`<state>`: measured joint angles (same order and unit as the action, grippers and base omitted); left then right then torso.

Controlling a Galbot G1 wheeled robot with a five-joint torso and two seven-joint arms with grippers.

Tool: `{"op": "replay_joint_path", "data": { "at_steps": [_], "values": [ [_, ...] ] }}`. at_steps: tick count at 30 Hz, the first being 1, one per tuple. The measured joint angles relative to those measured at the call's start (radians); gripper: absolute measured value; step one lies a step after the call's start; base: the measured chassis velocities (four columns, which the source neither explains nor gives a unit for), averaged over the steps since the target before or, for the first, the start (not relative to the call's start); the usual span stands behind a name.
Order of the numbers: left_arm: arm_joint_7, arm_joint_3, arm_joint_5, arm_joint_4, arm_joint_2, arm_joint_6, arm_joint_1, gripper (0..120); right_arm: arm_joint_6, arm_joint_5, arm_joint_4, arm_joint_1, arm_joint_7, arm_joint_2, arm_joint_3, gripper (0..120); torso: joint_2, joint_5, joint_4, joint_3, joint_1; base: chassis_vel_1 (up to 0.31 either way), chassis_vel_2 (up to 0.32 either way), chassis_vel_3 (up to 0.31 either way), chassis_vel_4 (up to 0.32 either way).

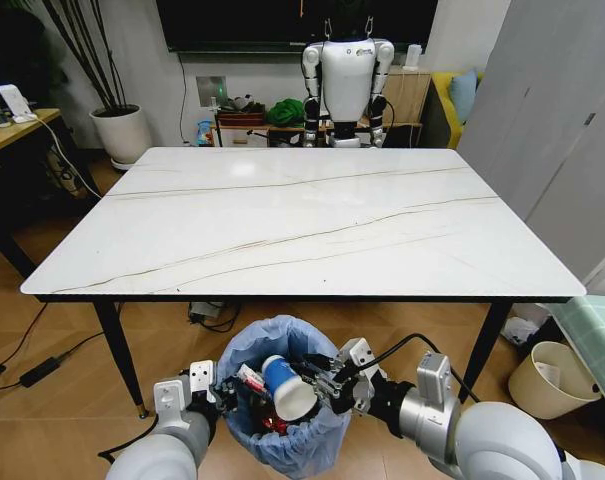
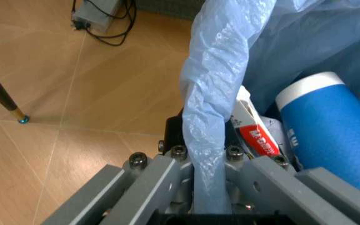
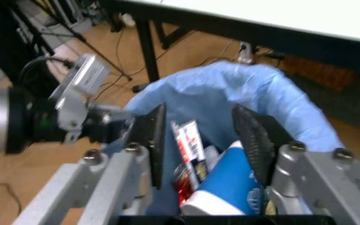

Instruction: Pick up the trash bin and place the trash from the table into it.

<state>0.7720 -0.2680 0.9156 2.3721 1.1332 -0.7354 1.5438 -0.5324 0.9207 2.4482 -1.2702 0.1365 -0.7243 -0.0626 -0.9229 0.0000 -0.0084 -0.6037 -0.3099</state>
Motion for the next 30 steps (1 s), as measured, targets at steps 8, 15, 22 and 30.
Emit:
{"op": "replay_joint_path", "data": {
  "at_steps": [8, 15, 22, 30],
  "values": [
    [-0.004, 0.001, 0.002, -0.002, 0.000, 0.000, 0.004, 0, 0.036, 0.051, 0.005, 0.062, 0.125, -0.039, -0.068, 67, 0.000, 0.0000, 0.0000, 0.000, 0.000, 0.000, 0.000, 0.000, 0.000],
    [-0.013, -0.009, 0.000, 0.000, -0.008, 0.000, 0.024, 0, 0.076, -0.037, 0.006, 0.031, 0.168, -0.098, -0.212, 94, 0.000, 0.0000, 0.0001, 0.000, 0.000, 0.000, 0.000, 0.000, 0.000],
    [-0.023, -0.012, -0.003, 0.005, -0.008, 0.000, 0.031, 0, 0.140, -0.263, -0.056, -0.092, 0.136, -0.169, -0.389, 100, 0.000, 0.0001, -0.0003, 0.000, 0.000, 0.000, 0.000, 0.000, 0.000],
    [-0.035, -0.031, -0.008, 0.025, -0.012, 0.000, 0.054, 0, 0.198, -0.441, -0.072, -0.225, 0.086, -0.360, -0.502, 100, 0.000, 0.0001, -0.0001, 0.000, 0.000, 0.000, 0.000, 0.000, 0.000]
  ]
}}
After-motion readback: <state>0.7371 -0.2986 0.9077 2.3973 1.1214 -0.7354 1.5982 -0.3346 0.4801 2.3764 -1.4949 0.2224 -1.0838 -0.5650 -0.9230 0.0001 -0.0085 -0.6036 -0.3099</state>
